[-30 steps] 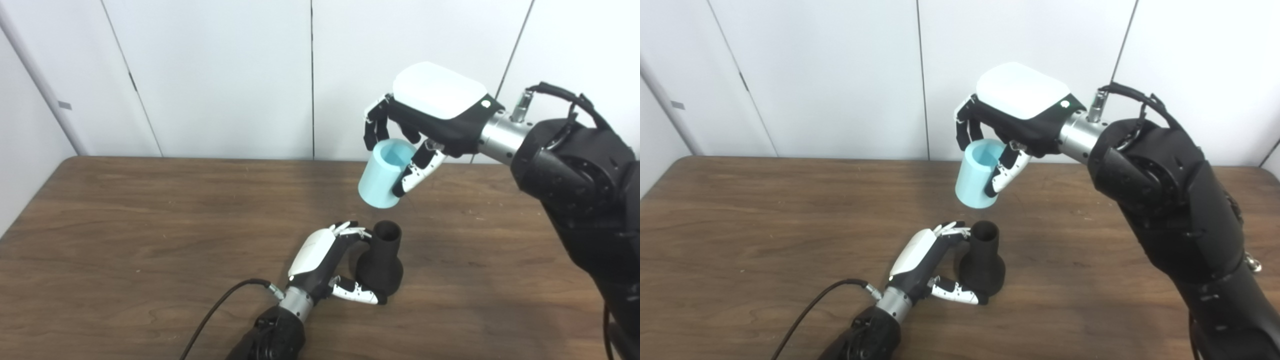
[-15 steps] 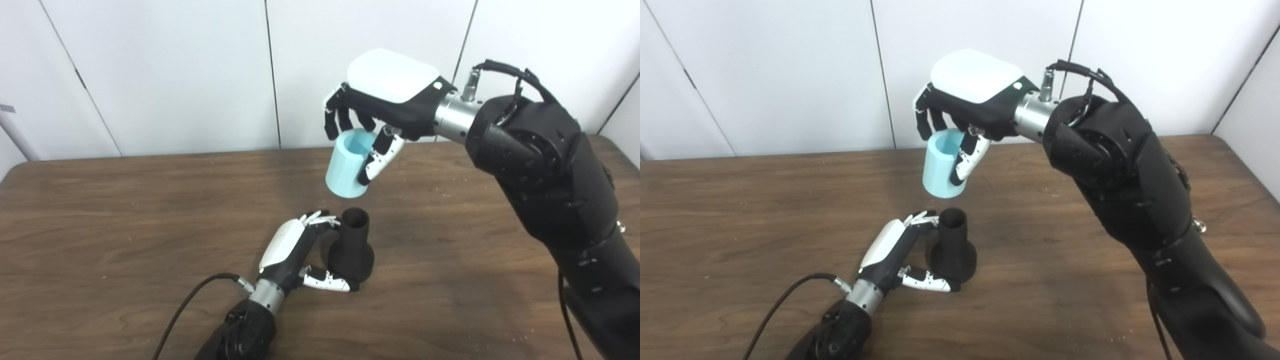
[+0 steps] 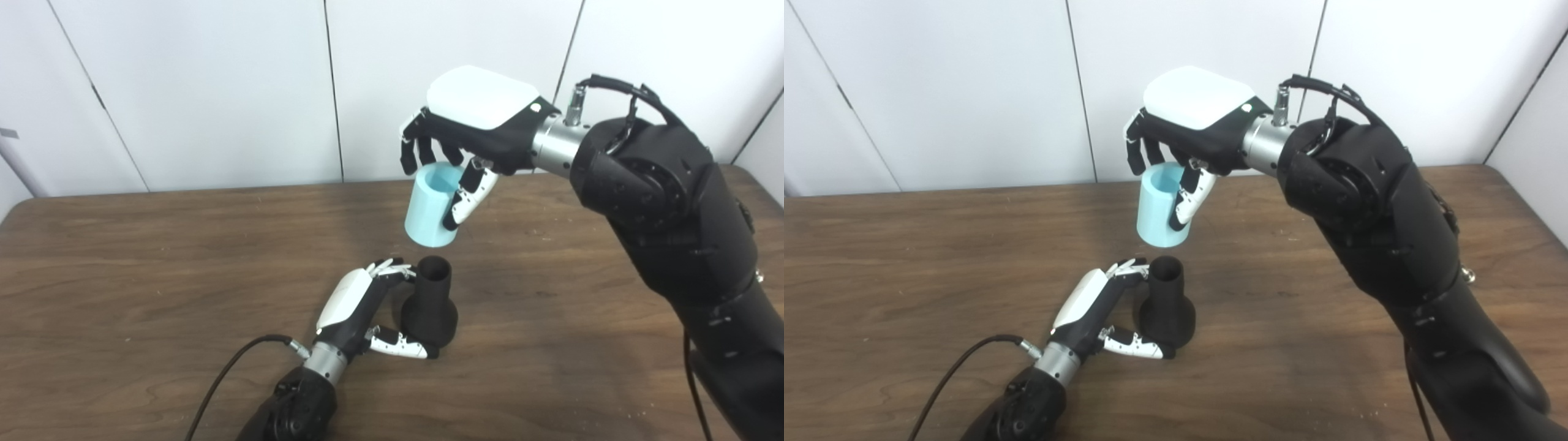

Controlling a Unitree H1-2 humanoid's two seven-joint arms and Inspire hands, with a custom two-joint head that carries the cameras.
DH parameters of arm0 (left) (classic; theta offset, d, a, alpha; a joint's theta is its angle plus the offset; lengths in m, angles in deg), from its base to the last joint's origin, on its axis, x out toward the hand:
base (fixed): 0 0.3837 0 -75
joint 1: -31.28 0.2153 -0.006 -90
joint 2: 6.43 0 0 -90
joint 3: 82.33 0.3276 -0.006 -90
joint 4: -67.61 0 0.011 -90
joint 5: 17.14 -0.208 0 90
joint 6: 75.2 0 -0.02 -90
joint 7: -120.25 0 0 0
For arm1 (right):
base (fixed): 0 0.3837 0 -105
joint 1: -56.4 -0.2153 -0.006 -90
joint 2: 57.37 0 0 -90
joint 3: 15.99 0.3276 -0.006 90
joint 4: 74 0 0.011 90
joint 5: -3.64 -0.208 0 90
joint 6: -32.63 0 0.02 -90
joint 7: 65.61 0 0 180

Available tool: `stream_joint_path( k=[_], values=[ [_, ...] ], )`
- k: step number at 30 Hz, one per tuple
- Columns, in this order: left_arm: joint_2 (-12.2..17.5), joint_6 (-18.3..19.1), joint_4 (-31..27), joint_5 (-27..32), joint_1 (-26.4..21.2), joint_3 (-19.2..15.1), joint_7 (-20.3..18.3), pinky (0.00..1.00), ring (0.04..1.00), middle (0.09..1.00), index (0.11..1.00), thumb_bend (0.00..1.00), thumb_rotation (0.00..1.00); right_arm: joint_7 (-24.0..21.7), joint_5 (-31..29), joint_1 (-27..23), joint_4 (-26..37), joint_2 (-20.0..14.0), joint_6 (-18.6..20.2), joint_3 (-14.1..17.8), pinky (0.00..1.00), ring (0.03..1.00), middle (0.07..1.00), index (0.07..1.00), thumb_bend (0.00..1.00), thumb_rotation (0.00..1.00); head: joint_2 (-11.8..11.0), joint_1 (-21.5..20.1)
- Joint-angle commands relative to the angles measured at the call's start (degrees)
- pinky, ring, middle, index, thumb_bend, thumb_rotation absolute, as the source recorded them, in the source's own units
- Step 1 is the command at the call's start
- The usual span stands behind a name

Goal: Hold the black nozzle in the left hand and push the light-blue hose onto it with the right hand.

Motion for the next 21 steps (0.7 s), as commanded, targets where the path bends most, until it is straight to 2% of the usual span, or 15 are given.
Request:
stream_joint_path(
  k=[1,5,18,21],
  values=[
    [1.54,0.99,2.64,-2.13,2.72,0.62,-1.22,1.0,0.938,0.808,0.484,0.52,0.07,1.11,-0.2,-2.54,1.51,-0.65,-0.95,0.68,0.2,0.34,0.449,0.541,0.51,0.0,0.09,0.02],
    [1.42,1.27,2.66,-2.07,2.57,0.58,-1.36,1.0,0.938,0.808,0.485,0.52,0.07,0.94,-1.03,-2.32,1.47,-0.78,-1.53,0.66,0.16,0.329,0.441,0.537,0.51,0.0,0.08,0.15],
    [1.1,1.84,2.44,-2.01,2.57,0.52,-1.51,1.0,0.94,0.808,0.485,0.52,0.07,-1.44,-2.39,-2.14,2.77,-0.7,0.15,0.29,0.14,0.323,0.442,0.537,0.51,0.0,0.16,0.29],
    [1.05,1.95,2.38,-2.0,2.57,0.51,-1.57,1.0,0.94,0.808,0.485,0.52,0.07,-2.0,-2.28,-2.28,2.97,-0.78,0.36,0.13,0.14,0.369,0.492,0.489,0.52,0.0,0.18,0.31]
  ],
)
